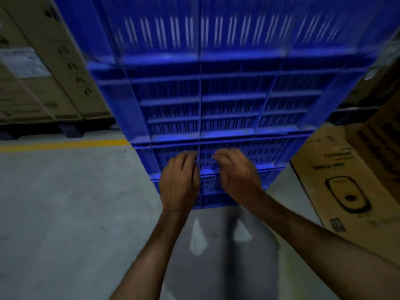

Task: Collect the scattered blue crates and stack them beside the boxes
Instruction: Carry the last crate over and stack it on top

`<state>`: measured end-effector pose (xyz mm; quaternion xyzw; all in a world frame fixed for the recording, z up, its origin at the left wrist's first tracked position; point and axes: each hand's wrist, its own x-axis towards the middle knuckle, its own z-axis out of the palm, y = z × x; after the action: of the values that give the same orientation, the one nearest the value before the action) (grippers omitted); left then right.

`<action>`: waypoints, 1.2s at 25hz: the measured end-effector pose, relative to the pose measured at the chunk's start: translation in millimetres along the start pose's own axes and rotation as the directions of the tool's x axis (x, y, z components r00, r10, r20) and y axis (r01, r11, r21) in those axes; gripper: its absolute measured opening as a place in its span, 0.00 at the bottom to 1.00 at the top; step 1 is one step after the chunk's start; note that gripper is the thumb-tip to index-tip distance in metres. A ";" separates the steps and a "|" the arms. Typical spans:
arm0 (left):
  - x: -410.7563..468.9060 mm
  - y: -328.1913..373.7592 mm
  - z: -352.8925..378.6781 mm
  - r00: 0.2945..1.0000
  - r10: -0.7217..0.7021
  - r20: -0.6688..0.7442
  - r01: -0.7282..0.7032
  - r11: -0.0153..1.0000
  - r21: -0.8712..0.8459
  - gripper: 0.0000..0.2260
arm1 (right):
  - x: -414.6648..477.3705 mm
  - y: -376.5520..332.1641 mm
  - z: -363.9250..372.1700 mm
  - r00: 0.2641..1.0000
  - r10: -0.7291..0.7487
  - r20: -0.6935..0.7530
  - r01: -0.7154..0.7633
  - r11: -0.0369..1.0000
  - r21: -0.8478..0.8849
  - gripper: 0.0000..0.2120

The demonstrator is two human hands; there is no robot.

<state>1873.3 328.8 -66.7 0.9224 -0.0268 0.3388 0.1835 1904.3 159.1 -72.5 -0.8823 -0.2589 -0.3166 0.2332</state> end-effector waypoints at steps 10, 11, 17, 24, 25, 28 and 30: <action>104.8 52.5 -134.4 0.820 -0.191 0.539 0.093 0.975 0.204 0.41 | 113.6 -40.7 -136.2 0.835 0.239 0.495 -0.162 0.967 -0.195 0.41; 112.9 59.1 -148.1 0.819 -0.201 0.538 0.098 0.972 0.215 0.39 | 122.1 -47.5 -148.7 0.809 0.252 0.531 -0.172 0.966 -0.195 0.41; 168.4 68.0 -215.3 0.859 -0.158 0.488 0.023 0.962 0.271 0.39 | 193.2 -76.7 -213.4 0.830 0.352 0.432 -0.252 0.929 -0.272 0.32; 186.6 69.9 -229.1 0.718 -0.230 0.657 -0.014 0.939 0.344 0.38 | 212.3 -87.3 -222.2 0.626 0.443 0.642 -0.172 0.881 -0.440 0.31; 195.3 74.5 -241.2 0.717 -0.221 0.661 -0.010 0.945 0.326 0.33 | 219.7 -89.8 -230.8 0.605 0.438 0.664 -0.184 0.889 -0.419 0.28; 224.9 88.3 -278.5 0.863 -0.022 0.505 -0.105 0.970 0.221 0.24 | 247.7 -103.6 -265.0 0.825 0.271 0.496 -0.112 0.938 -0.327 0.17; 252.2 89.9 -293.5 0.916 0.192 0.353 -0.266 0.948 0.174 0.19 | 276.0 -109.2 -285.3 0.947 0.119 0.298 -0.015 0.945 -0.328 0.11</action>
<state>1871.1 368.7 328.5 0.9710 -0.1282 0.1990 0.0326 1897.1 163.0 339.2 -0.9558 -0.2070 -0.2018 0.0531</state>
